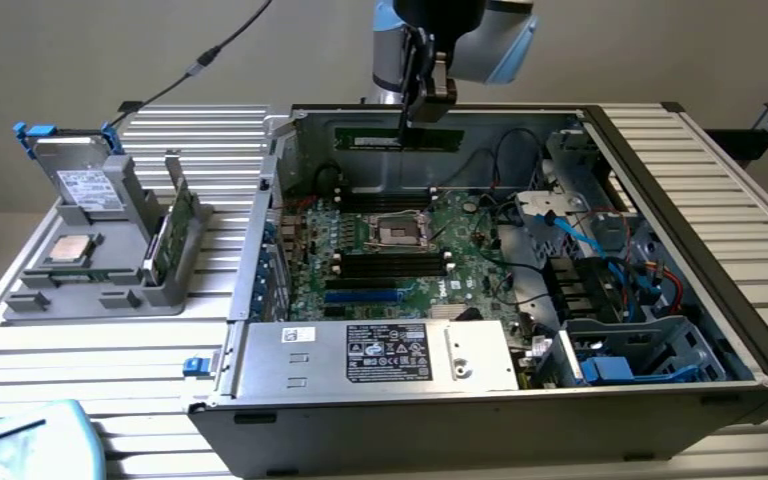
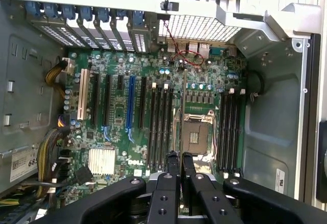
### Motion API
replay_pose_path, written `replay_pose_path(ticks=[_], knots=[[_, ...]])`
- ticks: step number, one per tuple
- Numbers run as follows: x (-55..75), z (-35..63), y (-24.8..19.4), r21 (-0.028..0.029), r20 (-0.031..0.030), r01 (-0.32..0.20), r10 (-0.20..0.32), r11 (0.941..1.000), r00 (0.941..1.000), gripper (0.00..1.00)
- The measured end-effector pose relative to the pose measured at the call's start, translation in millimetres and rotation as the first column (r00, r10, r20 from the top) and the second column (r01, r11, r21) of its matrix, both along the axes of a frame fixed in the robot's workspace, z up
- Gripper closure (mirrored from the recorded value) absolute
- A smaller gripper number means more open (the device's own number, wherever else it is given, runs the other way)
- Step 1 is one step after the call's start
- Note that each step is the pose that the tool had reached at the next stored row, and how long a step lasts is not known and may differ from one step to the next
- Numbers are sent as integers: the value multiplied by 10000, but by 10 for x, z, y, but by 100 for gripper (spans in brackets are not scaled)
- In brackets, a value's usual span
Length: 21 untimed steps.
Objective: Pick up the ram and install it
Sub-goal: 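Insert the ram into the slot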
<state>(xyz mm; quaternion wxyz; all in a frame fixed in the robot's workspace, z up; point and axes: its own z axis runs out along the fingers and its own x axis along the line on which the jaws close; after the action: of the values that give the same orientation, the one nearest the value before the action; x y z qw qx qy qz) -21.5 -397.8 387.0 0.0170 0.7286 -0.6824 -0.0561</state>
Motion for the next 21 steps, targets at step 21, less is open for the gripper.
replay_pose_path(ticks=[21], knots=[[-7, -351, 0, -132, 1, -3, 3, 9999, 10000, 86]])
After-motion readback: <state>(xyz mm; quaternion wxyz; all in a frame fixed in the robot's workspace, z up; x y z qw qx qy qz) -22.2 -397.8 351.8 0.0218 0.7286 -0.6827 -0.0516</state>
